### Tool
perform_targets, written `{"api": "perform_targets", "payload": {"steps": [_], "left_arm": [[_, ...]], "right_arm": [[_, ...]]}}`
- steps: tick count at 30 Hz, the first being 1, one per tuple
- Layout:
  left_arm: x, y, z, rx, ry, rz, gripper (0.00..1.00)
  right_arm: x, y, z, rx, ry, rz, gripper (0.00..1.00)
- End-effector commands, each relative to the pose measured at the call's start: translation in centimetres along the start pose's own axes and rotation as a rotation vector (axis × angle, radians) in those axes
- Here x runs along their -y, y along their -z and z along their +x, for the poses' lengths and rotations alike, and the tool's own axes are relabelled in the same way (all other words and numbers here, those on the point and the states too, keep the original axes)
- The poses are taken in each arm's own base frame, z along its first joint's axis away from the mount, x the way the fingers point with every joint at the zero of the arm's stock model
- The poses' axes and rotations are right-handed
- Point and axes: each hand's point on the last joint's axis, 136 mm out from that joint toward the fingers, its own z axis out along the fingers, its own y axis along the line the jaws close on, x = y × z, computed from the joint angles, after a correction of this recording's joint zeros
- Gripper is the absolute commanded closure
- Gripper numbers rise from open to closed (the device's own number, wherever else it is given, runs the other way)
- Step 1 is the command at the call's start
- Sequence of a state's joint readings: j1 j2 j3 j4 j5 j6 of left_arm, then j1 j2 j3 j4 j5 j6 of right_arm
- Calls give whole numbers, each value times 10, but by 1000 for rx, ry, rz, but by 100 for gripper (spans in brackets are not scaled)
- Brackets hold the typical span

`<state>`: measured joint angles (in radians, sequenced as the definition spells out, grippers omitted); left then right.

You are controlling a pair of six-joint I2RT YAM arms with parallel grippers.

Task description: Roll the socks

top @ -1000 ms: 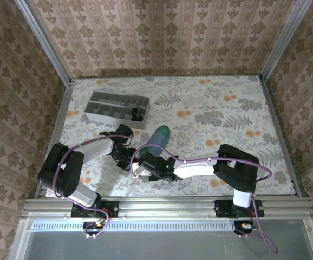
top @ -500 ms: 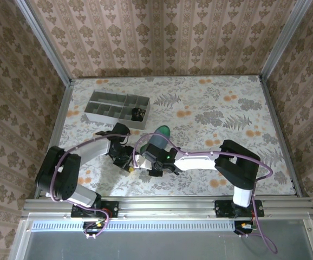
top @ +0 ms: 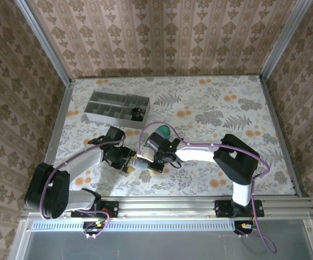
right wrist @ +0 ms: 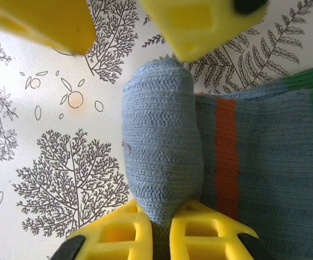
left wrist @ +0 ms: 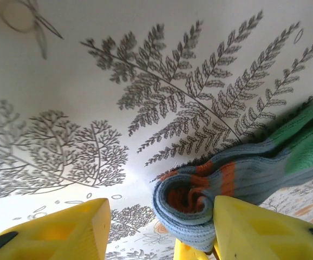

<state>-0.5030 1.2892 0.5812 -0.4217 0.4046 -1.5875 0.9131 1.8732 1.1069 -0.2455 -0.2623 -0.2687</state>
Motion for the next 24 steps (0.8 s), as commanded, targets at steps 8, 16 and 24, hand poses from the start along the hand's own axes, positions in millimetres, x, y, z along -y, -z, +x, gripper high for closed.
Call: {"api": "perform_targets", "payload": {"steps": [8, 16, 24], "left_arm": [[25, -15, 15, -37, 18, 104, 48], [8, -28, 19, -48, 41, 24, 51], [-52, -31, 25, -23, 154, -238, 100]], "right_arm": [[-16, -22, 91, -263, -298, -216, 100], [-9, -25, 101, -260, -416, -275, 100], [5, -17, 86, -200, -365, -200, 89]]}}
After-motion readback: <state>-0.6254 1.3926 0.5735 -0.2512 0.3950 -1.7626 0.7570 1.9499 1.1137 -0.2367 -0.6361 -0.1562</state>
